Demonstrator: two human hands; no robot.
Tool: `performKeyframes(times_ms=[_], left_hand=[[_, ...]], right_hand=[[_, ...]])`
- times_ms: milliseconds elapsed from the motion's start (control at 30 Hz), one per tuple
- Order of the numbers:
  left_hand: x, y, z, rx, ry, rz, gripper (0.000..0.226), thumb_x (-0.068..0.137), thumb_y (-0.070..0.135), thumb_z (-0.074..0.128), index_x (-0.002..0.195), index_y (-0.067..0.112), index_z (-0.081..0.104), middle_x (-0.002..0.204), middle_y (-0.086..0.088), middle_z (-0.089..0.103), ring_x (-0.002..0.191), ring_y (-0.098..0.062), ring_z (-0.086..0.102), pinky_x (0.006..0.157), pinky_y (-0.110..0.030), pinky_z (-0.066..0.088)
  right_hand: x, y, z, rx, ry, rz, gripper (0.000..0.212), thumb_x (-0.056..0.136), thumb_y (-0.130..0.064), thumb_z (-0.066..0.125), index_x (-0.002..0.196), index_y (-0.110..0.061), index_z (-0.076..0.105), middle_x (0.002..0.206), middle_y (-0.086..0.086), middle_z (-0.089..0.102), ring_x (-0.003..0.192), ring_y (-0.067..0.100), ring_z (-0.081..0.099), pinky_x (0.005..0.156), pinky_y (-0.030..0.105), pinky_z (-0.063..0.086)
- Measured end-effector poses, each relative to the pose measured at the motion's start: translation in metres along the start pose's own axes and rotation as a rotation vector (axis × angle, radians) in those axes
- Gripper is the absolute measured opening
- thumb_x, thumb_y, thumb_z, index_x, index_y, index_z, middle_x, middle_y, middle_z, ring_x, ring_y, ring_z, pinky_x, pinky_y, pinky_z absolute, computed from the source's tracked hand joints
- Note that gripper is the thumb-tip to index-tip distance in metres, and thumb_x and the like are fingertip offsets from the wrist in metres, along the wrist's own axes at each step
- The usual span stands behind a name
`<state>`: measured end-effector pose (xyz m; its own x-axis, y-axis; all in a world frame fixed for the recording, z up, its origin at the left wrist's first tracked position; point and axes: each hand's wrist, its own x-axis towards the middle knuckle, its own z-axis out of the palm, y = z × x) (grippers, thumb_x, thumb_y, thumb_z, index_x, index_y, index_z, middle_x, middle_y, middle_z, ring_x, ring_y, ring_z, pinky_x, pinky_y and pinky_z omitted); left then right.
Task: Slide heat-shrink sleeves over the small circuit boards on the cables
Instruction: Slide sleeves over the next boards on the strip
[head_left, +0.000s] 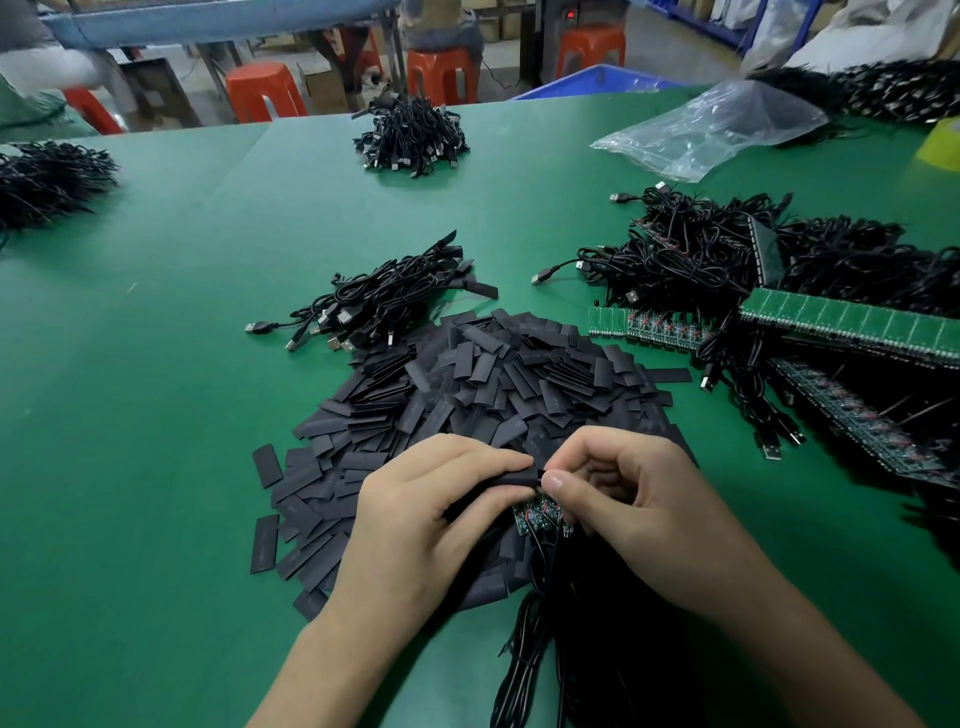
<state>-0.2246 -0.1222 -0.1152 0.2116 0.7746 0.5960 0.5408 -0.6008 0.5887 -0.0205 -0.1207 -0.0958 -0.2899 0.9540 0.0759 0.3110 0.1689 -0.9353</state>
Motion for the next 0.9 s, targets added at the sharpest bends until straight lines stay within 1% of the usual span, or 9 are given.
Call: performKeyframes(times_ms=[200,300,367,467,533,600,767,833,900], left_hand=[[0.000,0.000,-0.001,0.010,-0.023,0.023,0.015,0.087,0.020,0.078,0.100,0.012,0.081,0.099,0.007,0.074,0.091,-0.007,0.068,0.080,-0.023,0.054],[0.001,0.001,-0.001,0.013,-0.016,0.031,0.016,0.086,0.020,0.078,0.100,0.012,0.081,0.098,0.007,0.073,0.091,-0.006,0.068,0.080,-0.023,0.054],[0.001,0.002,-0.001,0.002,0.018,0.007,0.017,0.085,0.020,0.080,0.101,0.014,0.081,0.098,0.008,0.073,0.091,-0.005,0.068,0.081,-0.020,0.052],[0.001,0.005,-0.001,-0.009,0.117,-0.065,0.027,0.081,0.023,0.083,0.106,0.016,0.078,0.096,0.009,0.073,0.090,-0.006,0.069,0.083,-0.016,0.049],[0.001,0.005,-0.001,-0.028,0.198,-0.128,0.031,0.079,0.025,0.084,0.108,0.018,0.077,0.094,0.011,0.074,0.088,-0.007,0.070,0.083,-0.014,0.049],[0.000,0.007,-0.001,-0.043,0.251,-0.161,0.028,0.079,0.025,0.083,0.105,0.020,0.076,0.095,0.013,0.074,0.087,-0.006,0.072,0.082,-0.015,0.050],[-0.001,0.010,0.005,-0.030,0.280,-0.174,0.022,0.080,0.022,0.081,0.101,0.020,0.077,0.098,0.016,0.074,0.090,0.002,0.070,0.083,-0.009,0.048],[-0.002,0.011,0.006,-0.021,0.265,-0.176,0.026,0.079,0.027,0.085,0.102,0.018,0.077,0.096,0.014,0.074,0.089,0.001,0.070,0.083,-0.009,0.048],[-0.003,0.012,0.006,-0.008,0.240,-0.179,0.036,0.076,0.031,0.089,0.106,0.013,0.077,0.092,0.010,0.074,0.085,-0.002,0.070,0.083,-0.009,0.048]], right_hand=[[0.000,-0.001,-0.001,-0.006,-0.039,0.000,0.019,0.095,-0.015,0.070,0.078,-0.023,0.069,0.065,-0.008,0.064,0.060,0.001,0.057,0.061,0.015,0.043],[0.001,0.000,-0.001,-0.002,-0.052,-0.003,0.019,0.096,-0.016,0.070,0.079,-0.024,0.069,0.066,-0.007,0.065,0.061,0.002,0.057,0.062,0.015,0.044],[0.001,0.000,-0.001,0.021,-0.040,-0.004,0.017,0.096,-0.019,0.069,0.081,-0.025,0.070,0.067,-0.005,0.066,0.062,0.003,0.059,0.063,0.016,0.046],[0.002,0.000,-0.001,0.081,0.002,0.004,0.012,0.093,-0.027,0.067,0.081,-0.026,0.071,0.069,-0.001,0.069,0.062,0.005,0.062,0.062,0.019,0.049],[0.002,0.002,-0.002,0.131,0.026,0.013,0.013,0.094,-0.024,0.067,0.082,-0.026,0.071,0.069,0.001,0.070,0.061,0.008,0.063,0.061,0.018,0.049],[0.002,0.003,-0.002,0.166,0.033,0.024,0.015,0.096,-0.020,0.068,0.082,-0.024,0.072,0.070,0.002,0.071,0.060,0.009,0.064,0.059,0.017,0.049],[0.002,0.004,0.001,0.176,0.036,0.036,0.016,0.096,-0.018,0.067,0.081,-0.023,0.071,0.071,0.004,0.072,0.060,0.013,0.066,0.060,0.018,0.050],[0.002,0.004,0.002,0.180,0.043,0.039,0.018,0.097,-0.018,0.067,0.079,-0.023,0.070,0.070,0.003,0.072,0.059,0.014,0.066,0.060,0.020,0.051],[0.002,0.003,0.003,0.182,0.048,0.044,0.017,0.095,-0.021,0.067,0.079,-0.024,0.070,0.069,0.003,0.071,0.058,0.013,0.065,0.060,0.022,0.052]])
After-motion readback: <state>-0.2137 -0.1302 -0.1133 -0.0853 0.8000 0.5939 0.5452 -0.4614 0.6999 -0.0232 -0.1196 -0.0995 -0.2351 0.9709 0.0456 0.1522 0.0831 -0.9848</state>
